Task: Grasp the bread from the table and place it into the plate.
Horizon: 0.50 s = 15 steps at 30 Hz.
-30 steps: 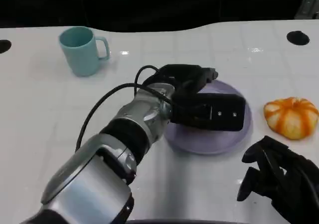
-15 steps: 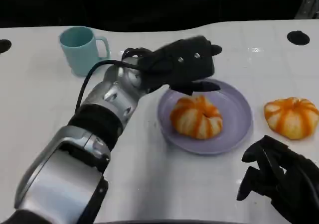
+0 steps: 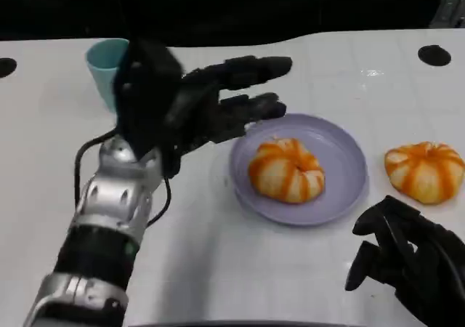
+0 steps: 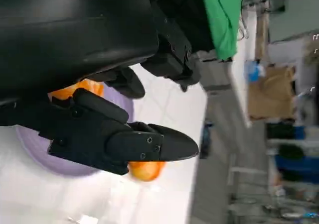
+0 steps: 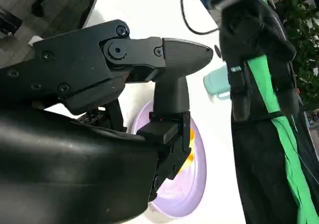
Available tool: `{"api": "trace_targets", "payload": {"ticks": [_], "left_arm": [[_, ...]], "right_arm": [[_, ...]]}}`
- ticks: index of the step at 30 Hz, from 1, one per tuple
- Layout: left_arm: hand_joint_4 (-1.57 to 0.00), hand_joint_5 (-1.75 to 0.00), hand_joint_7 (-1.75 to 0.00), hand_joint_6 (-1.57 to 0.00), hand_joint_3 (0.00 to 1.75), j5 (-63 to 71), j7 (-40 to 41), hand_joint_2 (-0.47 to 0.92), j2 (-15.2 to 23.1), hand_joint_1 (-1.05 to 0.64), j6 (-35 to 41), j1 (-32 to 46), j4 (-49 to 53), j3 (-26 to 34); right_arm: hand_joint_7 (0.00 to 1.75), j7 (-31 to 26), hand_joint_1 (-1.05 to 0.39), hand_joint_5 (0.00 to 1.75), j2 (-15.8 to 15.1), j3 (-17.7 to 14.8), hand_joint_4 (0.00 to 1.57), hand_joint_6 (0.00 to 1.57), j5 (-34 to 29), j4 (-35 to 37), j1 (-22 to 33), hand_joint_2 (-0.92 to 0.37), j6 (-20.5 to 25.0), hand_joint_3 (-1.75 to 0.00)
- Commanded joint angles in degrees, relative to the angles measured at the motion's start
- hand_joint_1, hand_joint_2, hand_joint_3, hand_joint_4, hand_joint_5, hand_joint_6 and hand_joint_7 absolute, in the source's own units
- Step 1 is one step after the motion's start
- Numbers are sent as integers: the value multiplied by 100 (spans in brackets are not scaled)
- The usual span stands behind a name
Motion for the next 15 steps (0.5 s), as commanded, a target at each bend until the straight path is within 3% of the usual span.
{"api": "trace_targets", "payload": {"ticks": [1,2,4,6,12,15], "left_arm": [[-55,-118,-34,-76,39,-757,23,92,-34,-61,665,550,-796,420],[-56,-122,-38,-77,40,-971,22,92,-44,-61,858,792,-1105,500],[-61,-143,-86,-68,45,-1273,12,92,-50,-61,1140,1140,-1565,584],[-64,-157,-117,-61,43,-1561,102,92,-101,-62,1408,1505,-1995,663],[-71,-174,-154,-55,42,-2197,870,92,-379,-61,2219,2509,-3265,852],[-76,-175,-160,-56,43,-2403,1169,92,-447,-59,2515,2895,-3745,868]], "right_arm": [[163,-53,-43,175,-53,-39,60,45,6,-50,7,-92,35,-42],[163,-62,-43,175,-56,-39,60,45,11,-59,3,-92,53,-42],[163,-75,-43,175,-58,-47,60,46,22,-71,-4,-92,77,-42],[162,-59,-43,175,-42,-59,60,46,44,-54,-6,-92,55,-42],[162,-62,-43,175,-59,-48,61,46,12,-59,-3,-92,64,-42],[162,-49,-44,175,-65,-43,61,46,5,-70,13,-92,47,-41]]}}
